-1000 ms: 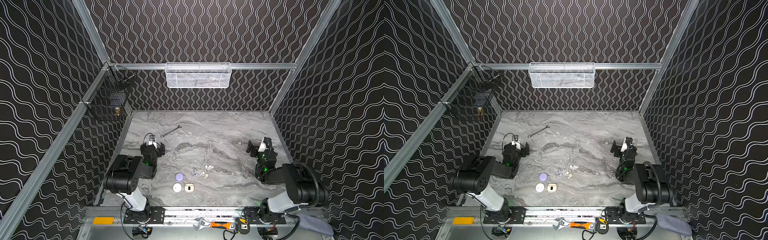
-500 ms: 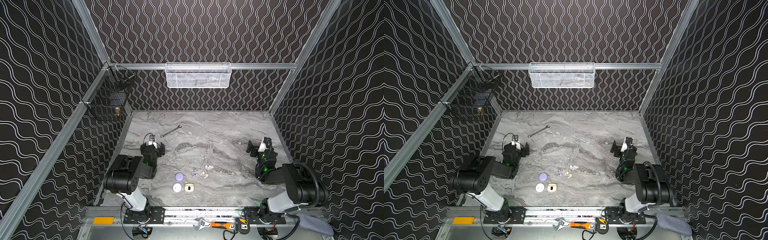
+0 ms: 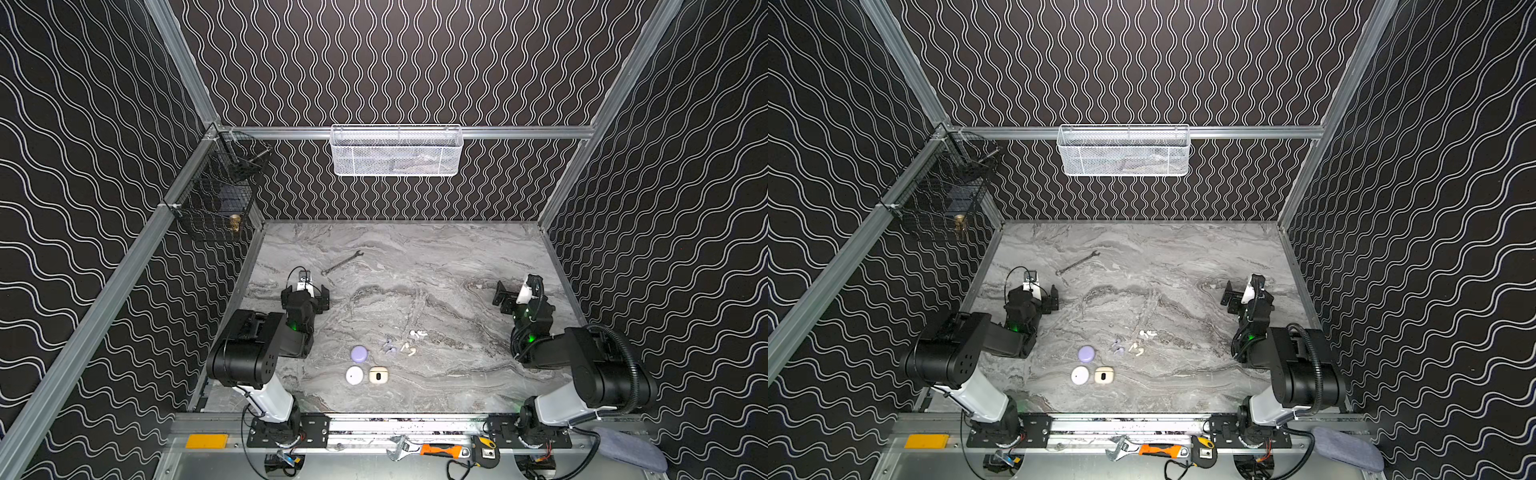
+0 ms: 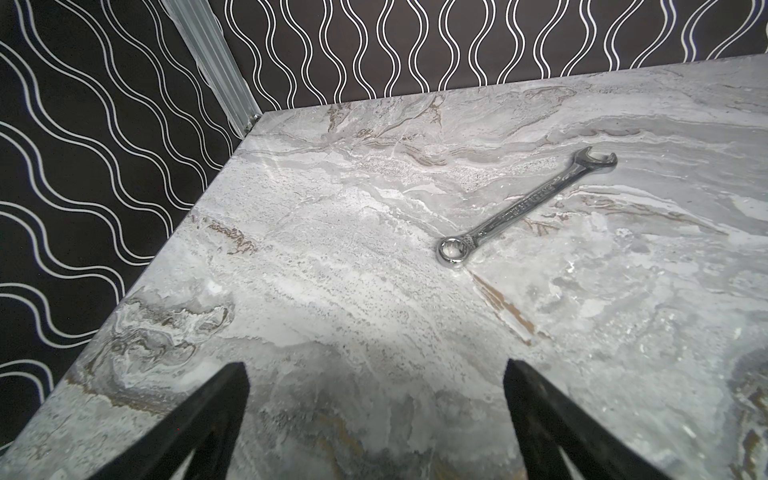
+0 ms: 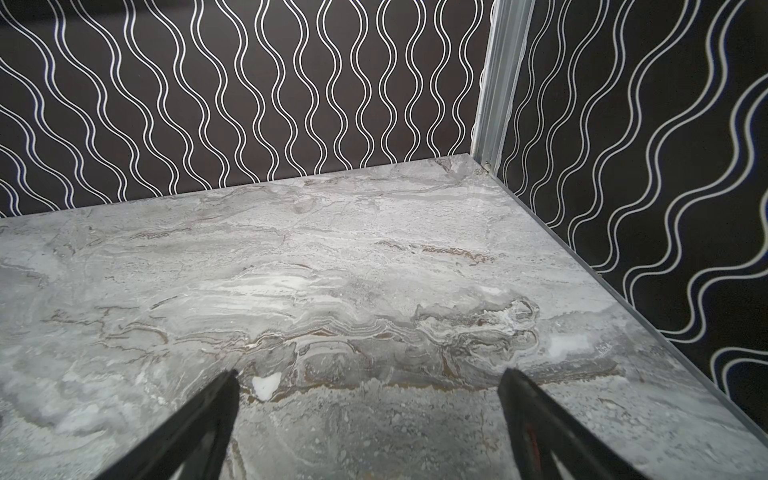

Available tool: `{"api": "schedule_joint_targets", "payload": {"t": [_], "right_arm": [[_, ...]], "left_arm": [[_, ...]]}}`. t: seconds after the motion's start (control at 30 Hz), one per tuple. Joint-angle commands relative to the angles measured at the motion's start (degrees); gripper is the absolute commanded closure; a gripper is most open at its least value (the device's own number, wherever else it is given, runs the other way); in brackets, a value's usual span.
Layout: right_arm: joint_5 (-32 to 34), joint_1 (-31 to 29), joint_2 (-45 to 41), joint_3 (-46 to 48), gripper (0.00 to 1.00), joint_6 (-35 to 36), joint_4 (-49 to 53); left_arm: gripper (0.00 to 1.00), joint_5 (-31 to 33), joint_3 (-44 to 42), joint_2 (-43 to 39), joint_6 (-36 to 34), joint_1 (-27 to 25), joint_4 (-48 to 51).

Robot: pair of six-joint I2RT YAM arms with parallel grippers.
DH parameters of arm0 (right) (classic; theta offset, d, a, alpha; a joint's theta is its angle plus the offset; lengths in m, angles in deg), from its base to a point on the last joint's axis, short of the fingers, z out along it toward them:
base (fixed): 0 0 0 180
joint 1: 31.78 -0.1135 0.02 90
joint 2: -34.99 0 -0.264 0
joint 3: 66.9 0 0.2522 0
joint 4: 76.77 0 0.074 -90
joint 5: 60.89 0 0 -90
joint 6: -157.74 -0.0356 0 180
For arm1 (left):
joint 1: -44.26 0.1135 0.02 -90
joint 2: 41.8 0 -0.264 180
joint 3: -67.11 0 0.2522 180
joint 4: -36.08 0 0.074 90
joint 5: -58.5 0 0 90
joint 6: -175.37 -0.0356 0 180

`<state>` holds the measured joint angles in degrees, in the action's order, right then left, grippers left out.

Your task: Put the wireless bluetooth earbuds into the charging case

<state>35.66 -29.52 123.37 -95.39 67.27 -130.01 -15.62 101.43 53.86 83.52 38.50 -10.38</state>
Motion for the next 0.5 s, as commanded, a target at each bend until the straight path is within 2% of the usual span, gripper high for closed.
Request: {"api": "schedule_joint_targets", "payload": {"t": [0.0, 0.07, 0.13, 0.2, 0.23, 0.27, 0.3, 0.33, 0.37, 0.4, 0.43, 0.47], "right_arm": [[2.0, -0.8, -1.6, 0.9, 0.0, 0.9, -3.2], [11.7, -5.1, -8.4, -0.1, 0.0, 1.6, 4.2], [16.2, -9.1, -14.4, -0.5, 0.0, 3.7, 10.5], [19.9, -13.3, -17.3, 0.3, 0.0, 4.7, 6.5], [20.6, -15.1, -19.1, 0.3, 0.0, 3.0, 6.0], [20.6, -16.8, -22.1, -0.5, 0.0, -0.6, 8.5], [19.8, -17.7, -25.5, -2.5, 0.0, -6.4, 15.0], [17.2, -17.9, -28.6, -4.7, 0.0, -11.0, 22.8], [11.5, -17.8, -32.5, -8.5, 0.0, -14.5, 35.3], [9.2, -17.9, -34.9, -10.1, 0.0, -16.5, 41.0], [7.2, -17.8, -37.2, -10.0, 0.0, -20.2, 42.0], [6.4, -17.7, -39.7, -9.4, 0.0, -24.3, 42.8]], "left_arm": [[0.01, 0.0, -0.3, -0.3, -0.9, 0.0, -1.3], [0.01, 1.3, -1.1, -1.9, -1.4, -0.6, -2.0], [0.01, 3.1, -1.9, -7.3, -2.5, -2.2, 1.5], [0.01, 6.5, -1.5, -14.4, -4.0, -5.3, 7.4], [0.01, 8.6, -0.8, -17.5, -3.5, -6.7, 11.0], [0.01, 8.0, 0.6, -21.8, -1.6, -7.8, 17.2], [0.01, 4.8, 2.6, -26.5, 1.8, -8.1, 25.2], [0.01, 1.8, 4.4, -30.7, 5.3, -8.1, 31.4], [0.01, -1.6, 6.5, -34.7, 10.0, -8.1, 37.3], [0.01, -4.3, 8.4, -37.9, 13.7, -8.1, 42.3], [0.01, -7.9, 10.7, -40.9, 17.0, -8.0, 48.4], [0.01, -12.8, 13.0, -43.4, 17.5, -8.0, 54.7]]}}
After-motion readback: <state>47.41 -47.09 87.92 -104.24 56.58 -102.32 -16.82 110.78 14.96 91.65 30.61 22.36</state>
